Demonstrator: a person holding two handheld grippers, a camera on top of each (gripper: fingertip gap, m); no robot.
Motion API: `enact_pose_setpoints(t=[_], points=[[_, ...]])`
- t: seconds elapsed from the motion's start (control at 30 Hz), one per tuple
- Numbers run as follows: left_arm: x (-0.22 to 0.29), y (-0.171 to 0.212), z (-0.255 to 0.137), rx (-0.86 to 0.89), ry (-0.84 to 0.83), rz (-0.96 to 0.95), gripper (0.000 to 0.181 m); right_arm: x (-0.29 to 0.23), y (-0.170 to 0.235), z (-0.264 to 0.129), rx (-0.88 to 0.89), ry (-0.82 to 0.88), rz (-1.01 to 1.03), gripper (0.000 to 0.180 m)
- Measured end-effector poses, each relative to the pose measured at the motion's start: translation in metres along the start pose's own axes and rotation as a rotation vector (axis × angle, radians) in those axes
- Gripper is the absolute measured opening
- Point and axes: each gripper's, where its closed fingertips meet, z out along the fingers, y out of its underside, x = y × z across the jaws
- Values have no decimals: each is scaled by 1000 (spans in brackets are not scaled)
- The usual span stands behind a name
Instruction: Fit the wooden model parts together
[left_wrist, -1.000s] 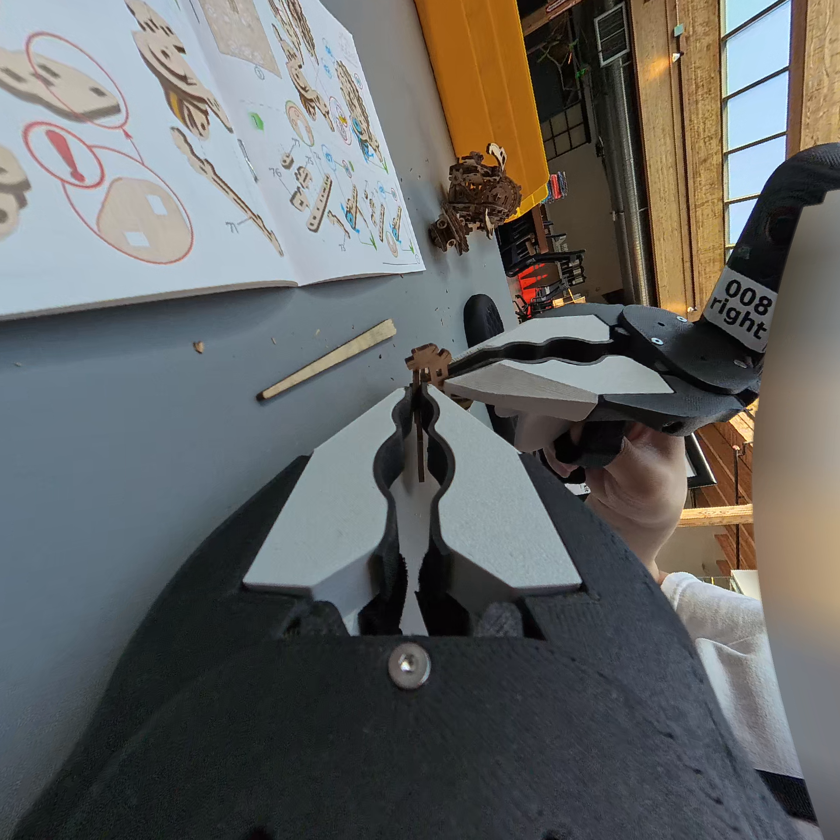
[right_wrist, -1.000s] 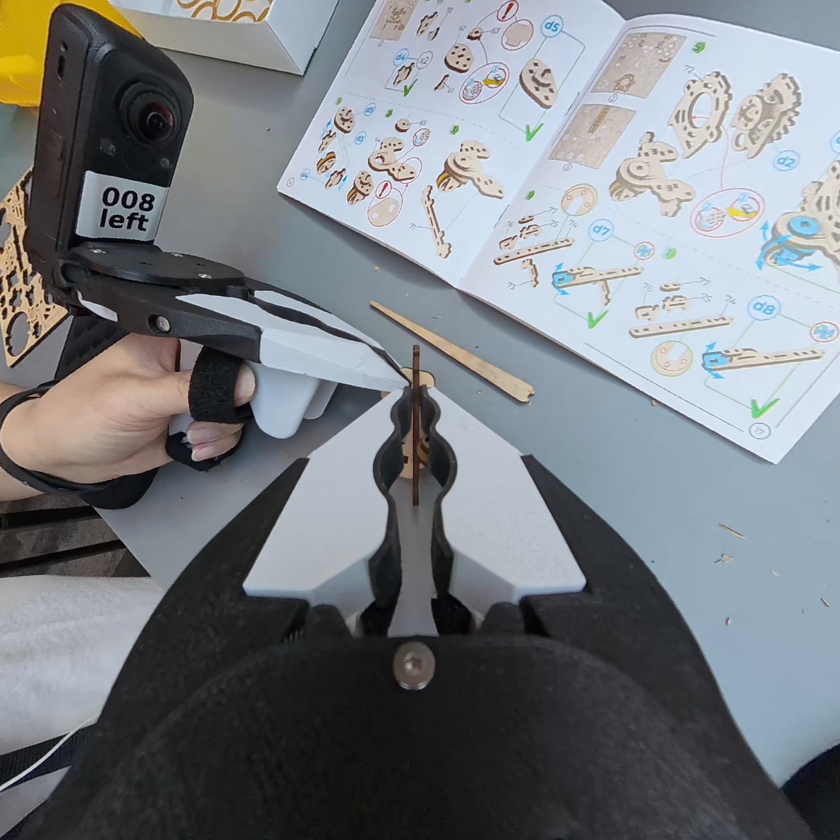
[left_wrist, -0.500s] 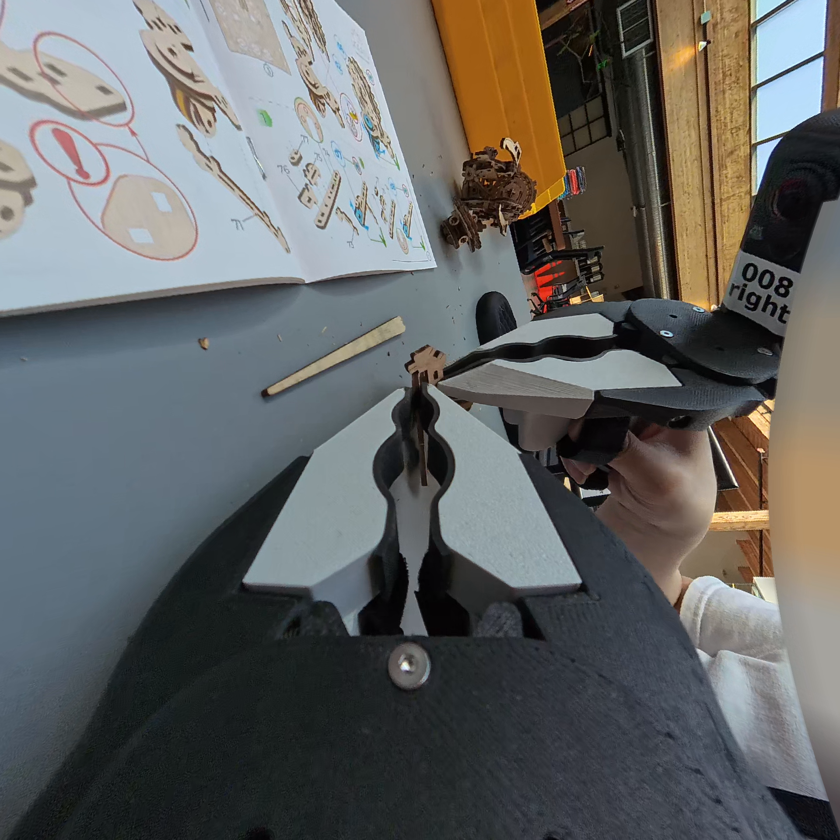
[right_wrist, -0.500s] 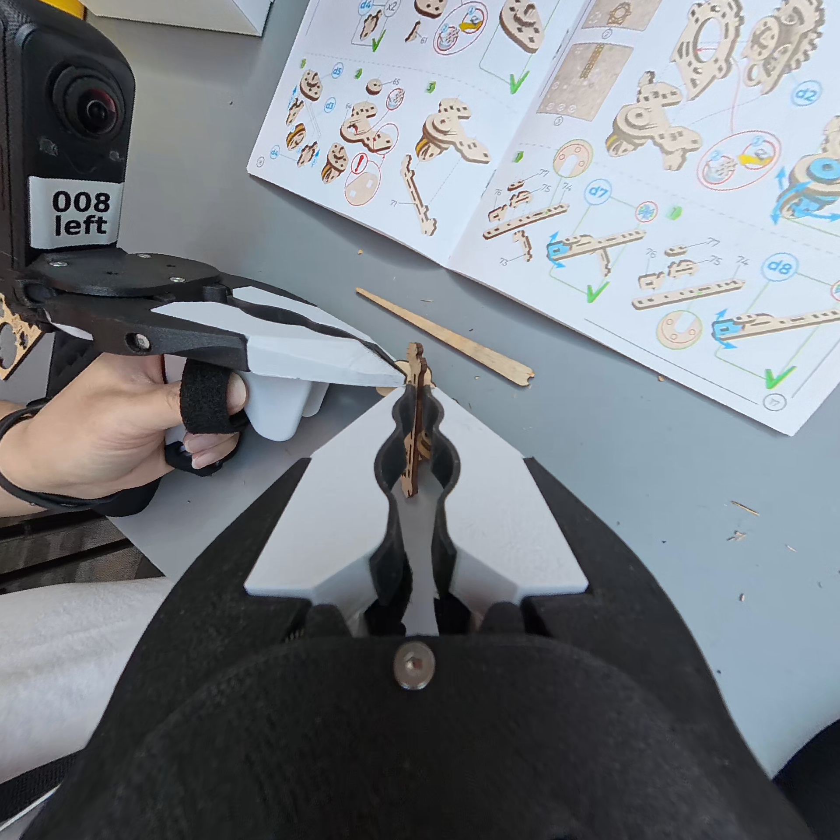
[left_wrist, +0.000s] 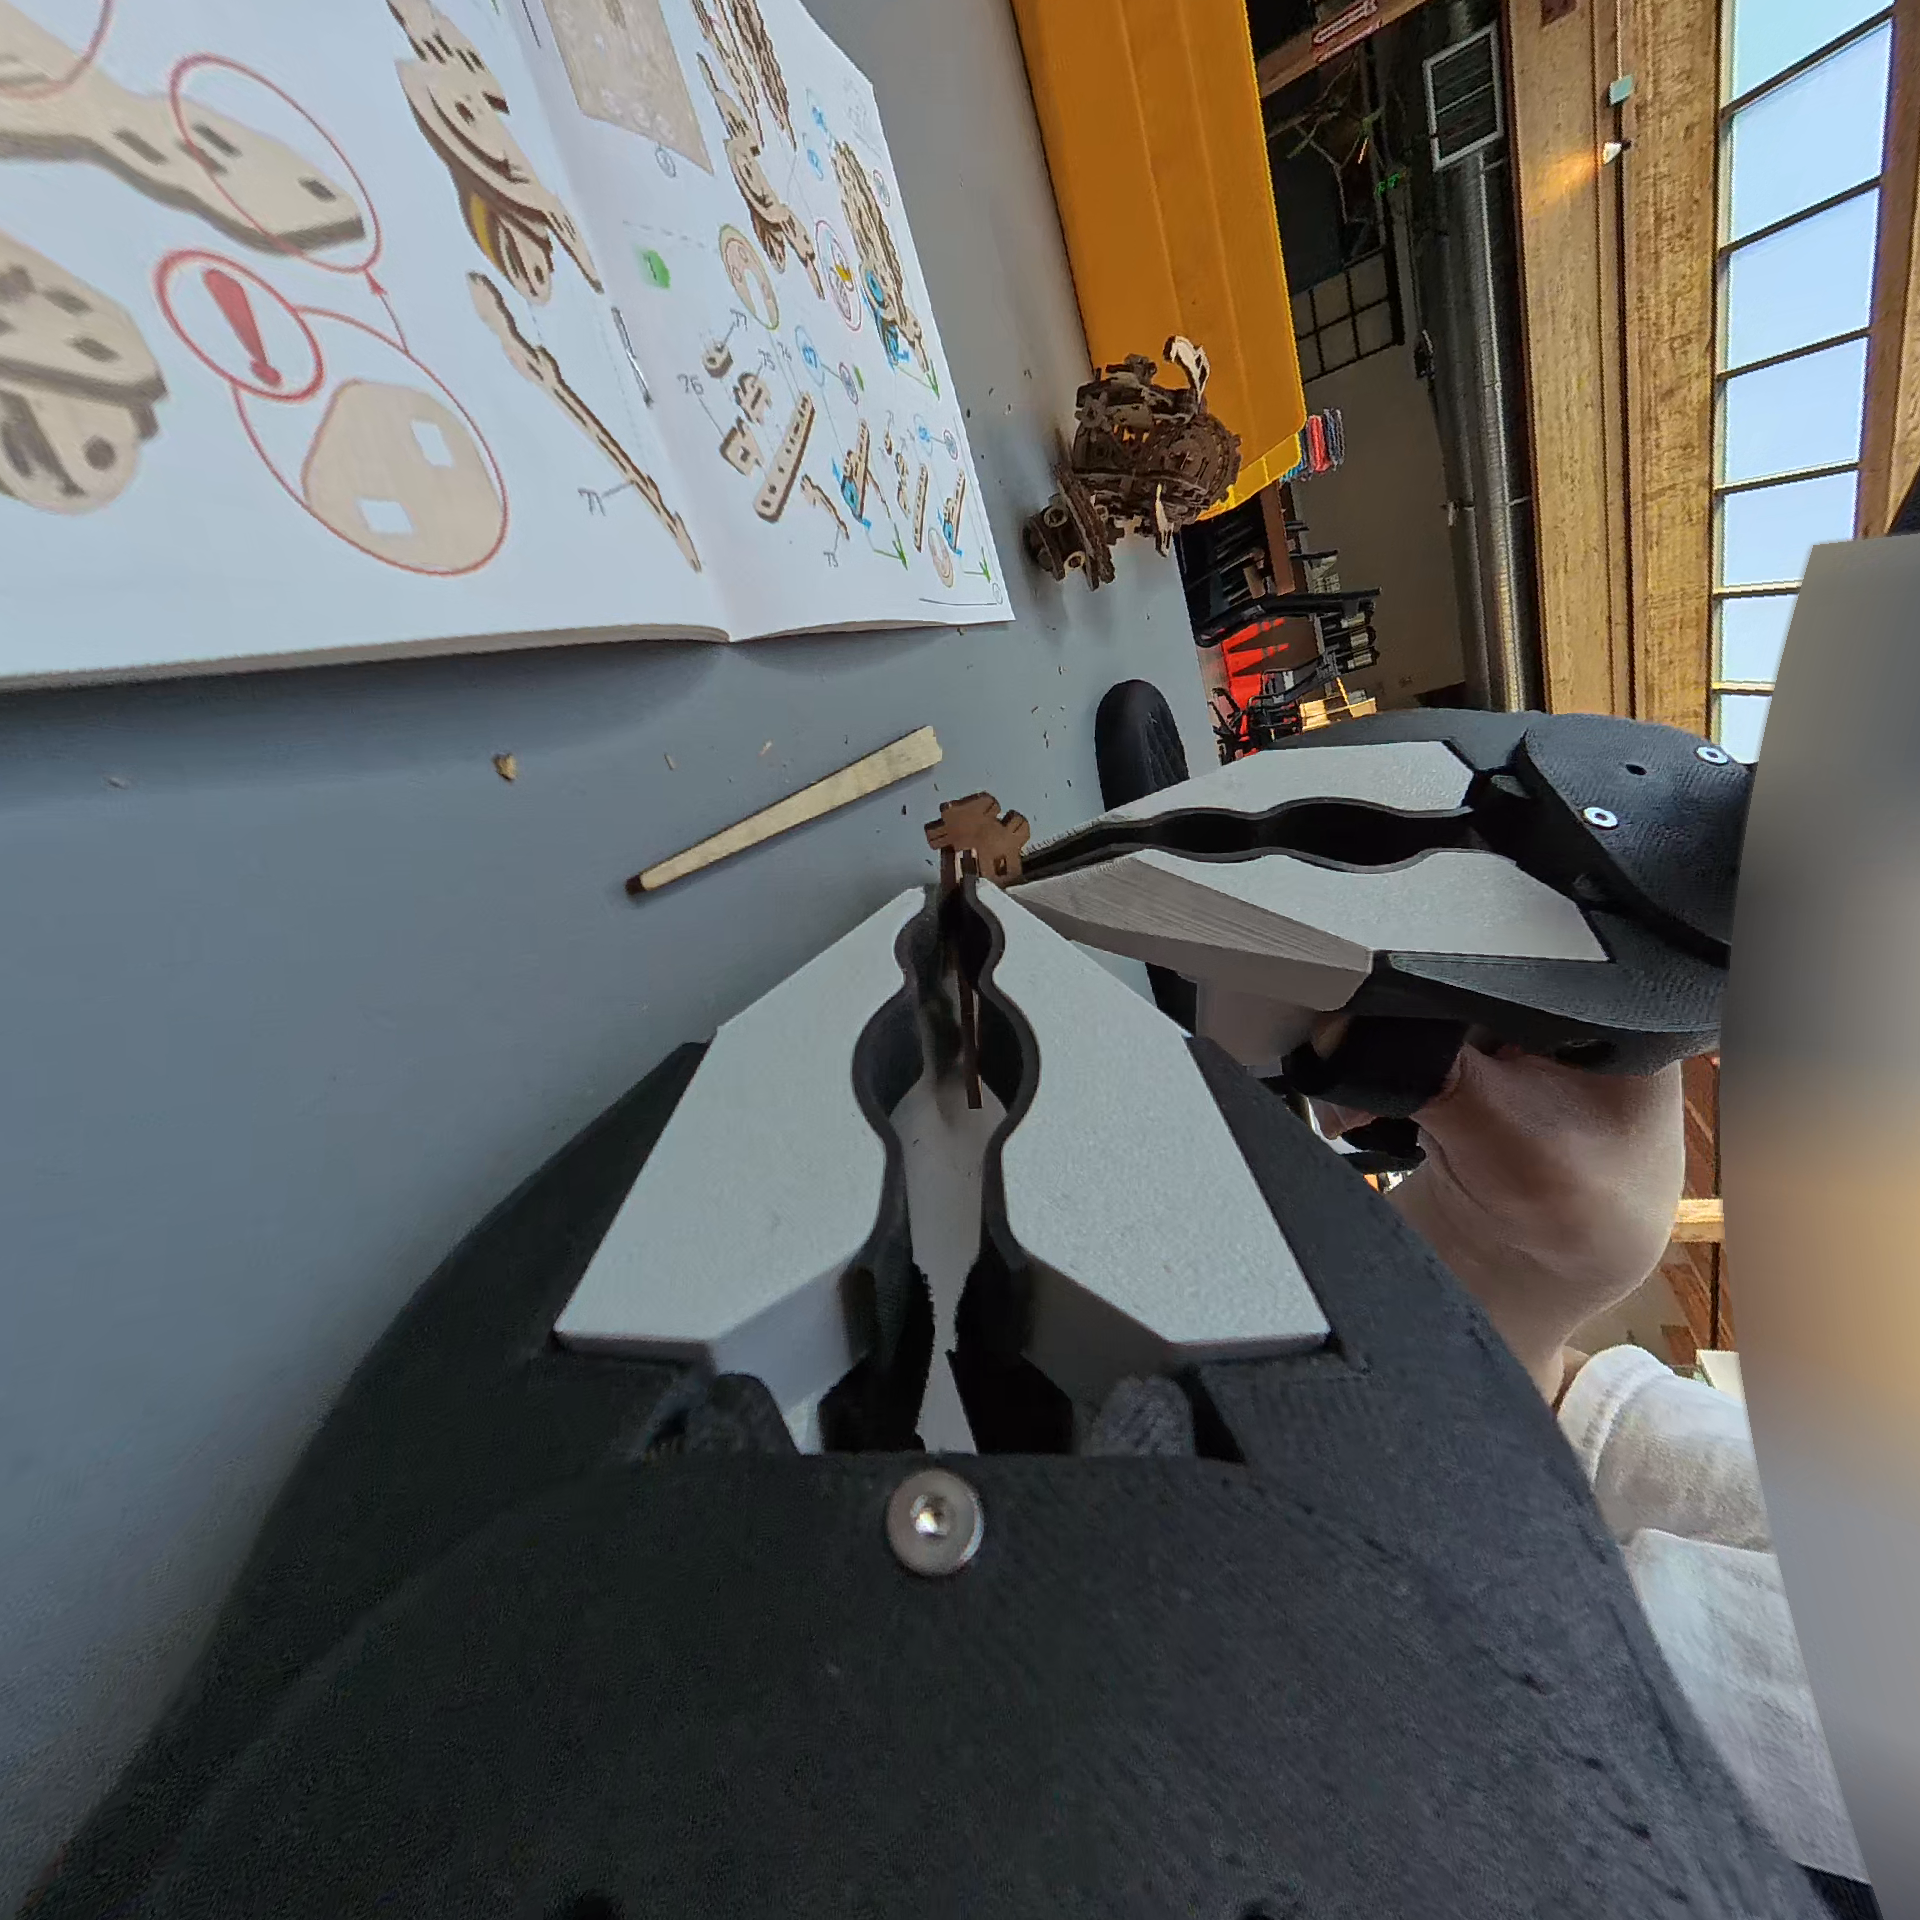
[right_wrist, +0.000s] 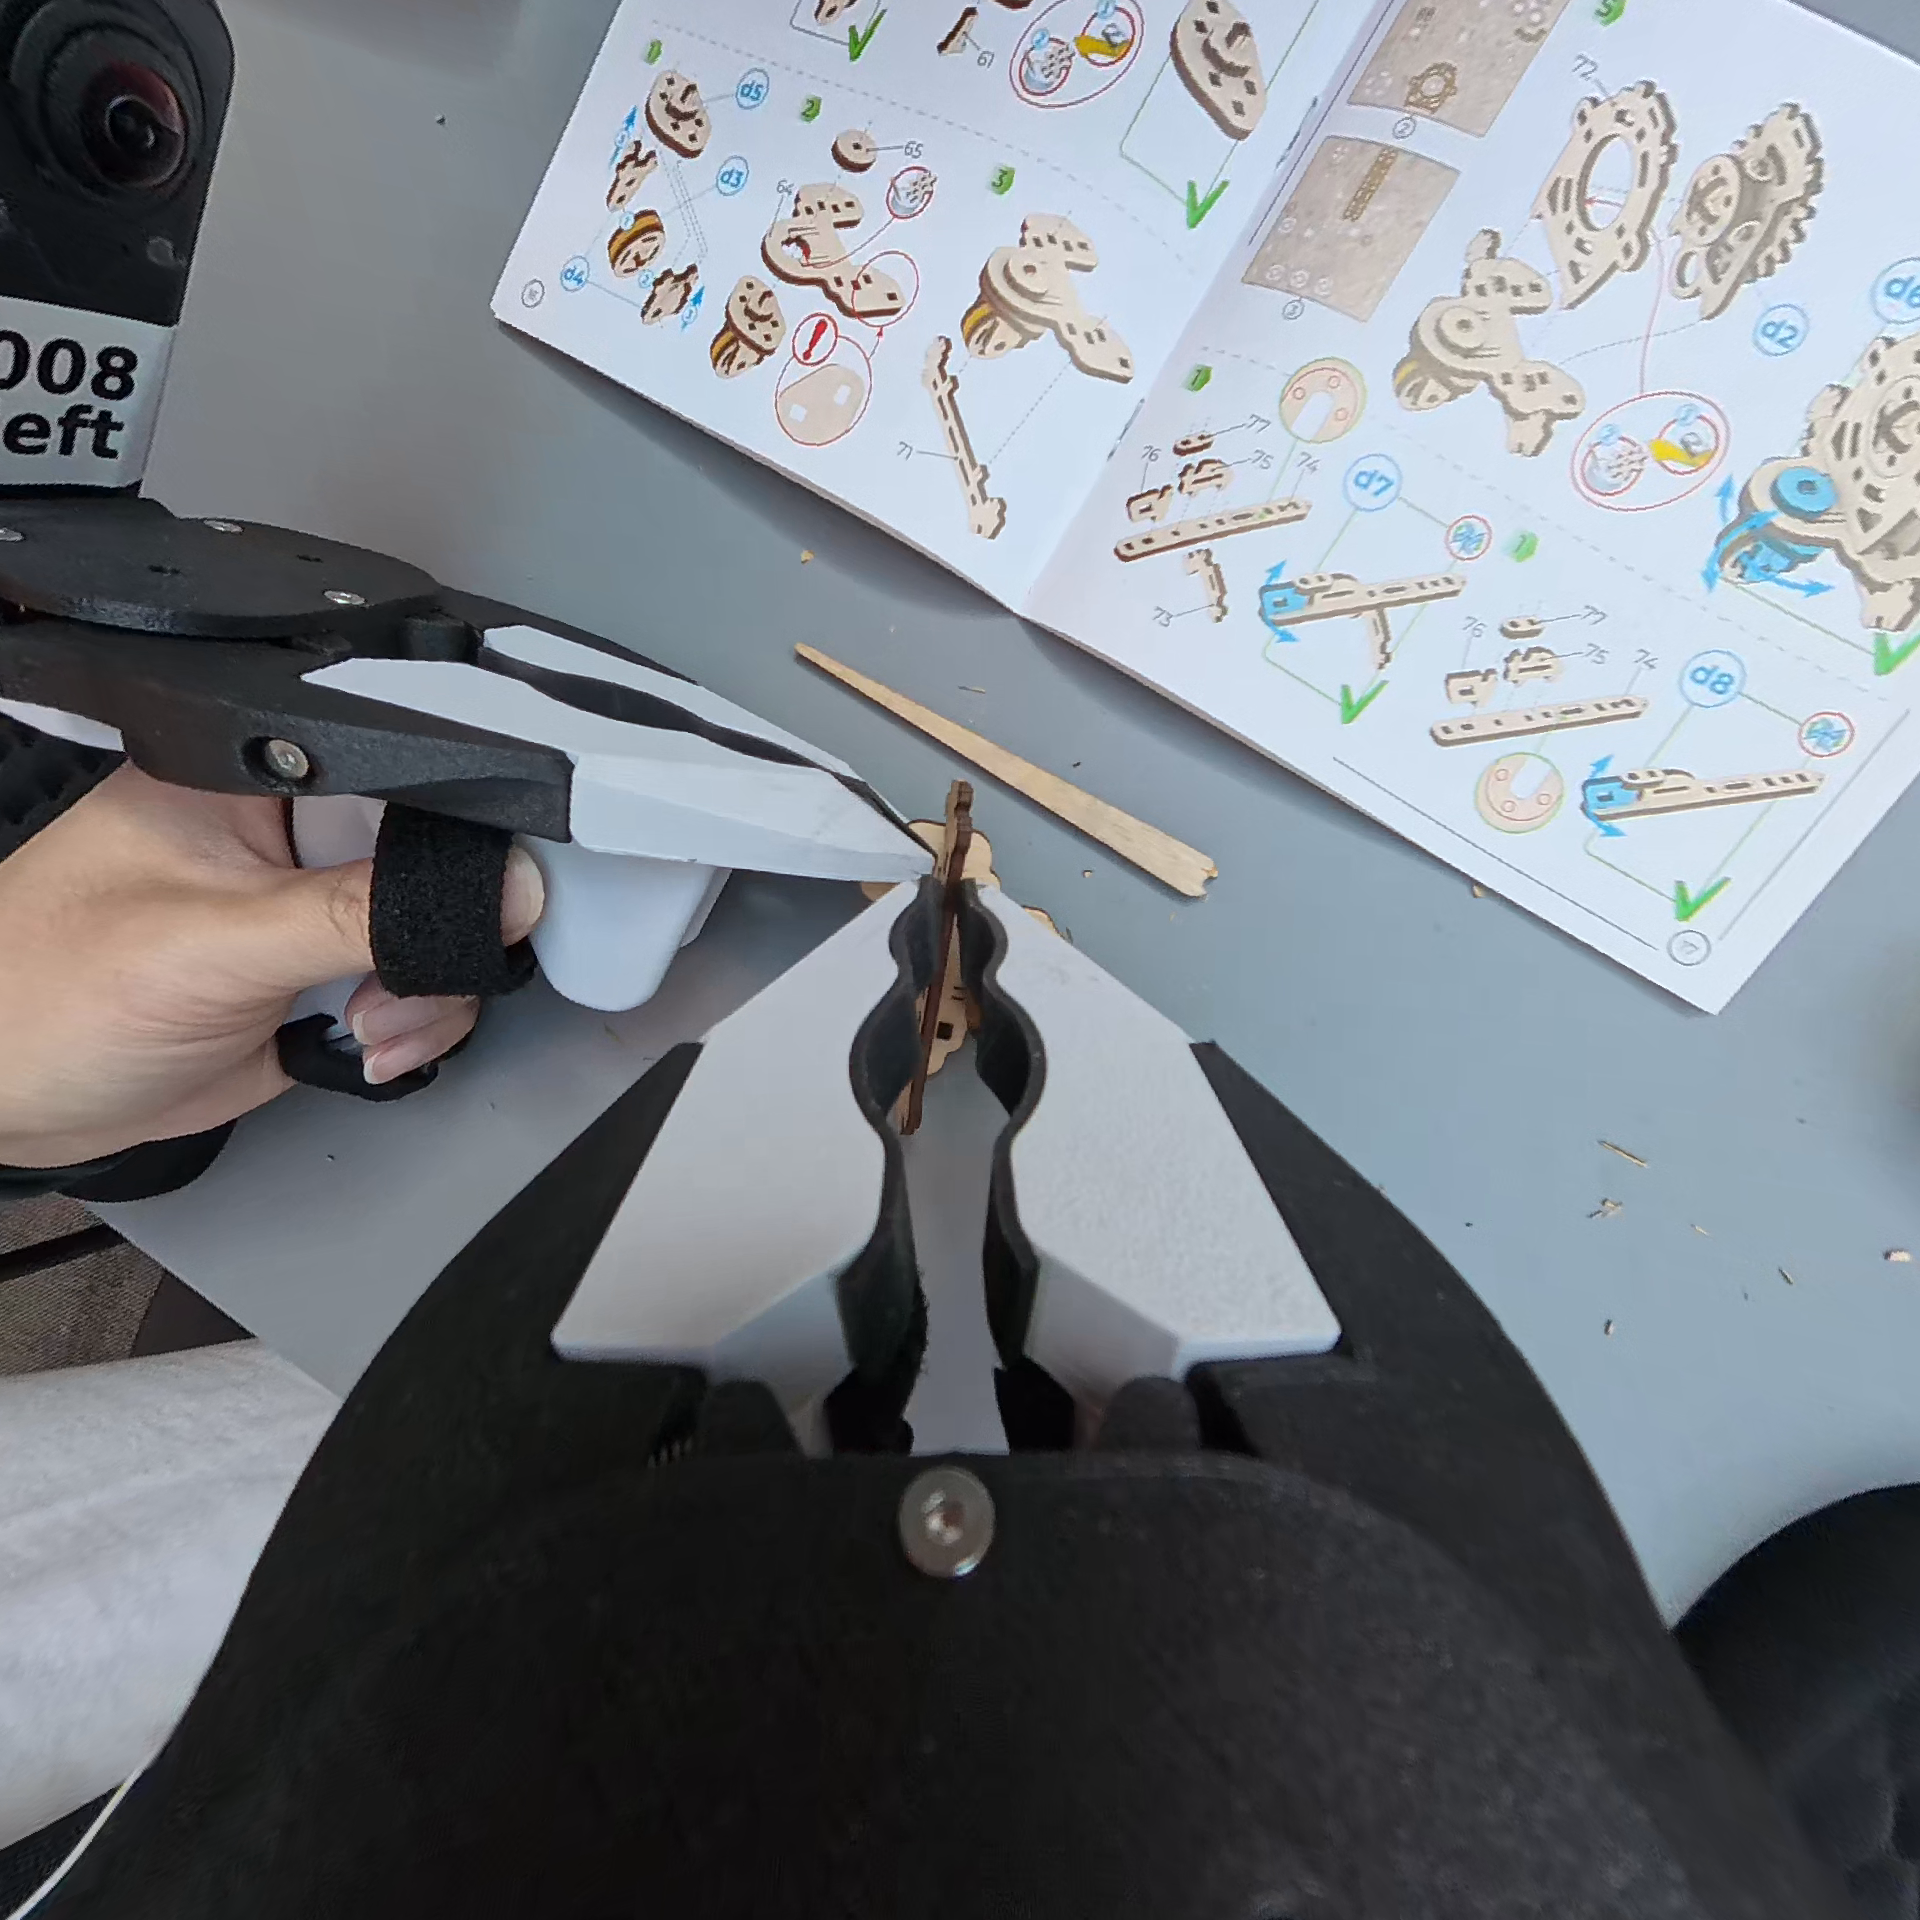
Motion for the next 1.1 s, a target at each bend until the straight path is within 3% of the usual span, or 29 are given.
enact_pose_setpoints(t=[0.37,0.73,1.1], points=[[3,0,0,2,24,2,0,2,1,-2,11,-33,60,2],[0,-2,0,12,11,-12,0,3,-1,0,25,107,-24,3],[0,-1,-1,8,11,-18,0,-2,0,0,-7,-13,27,2]])
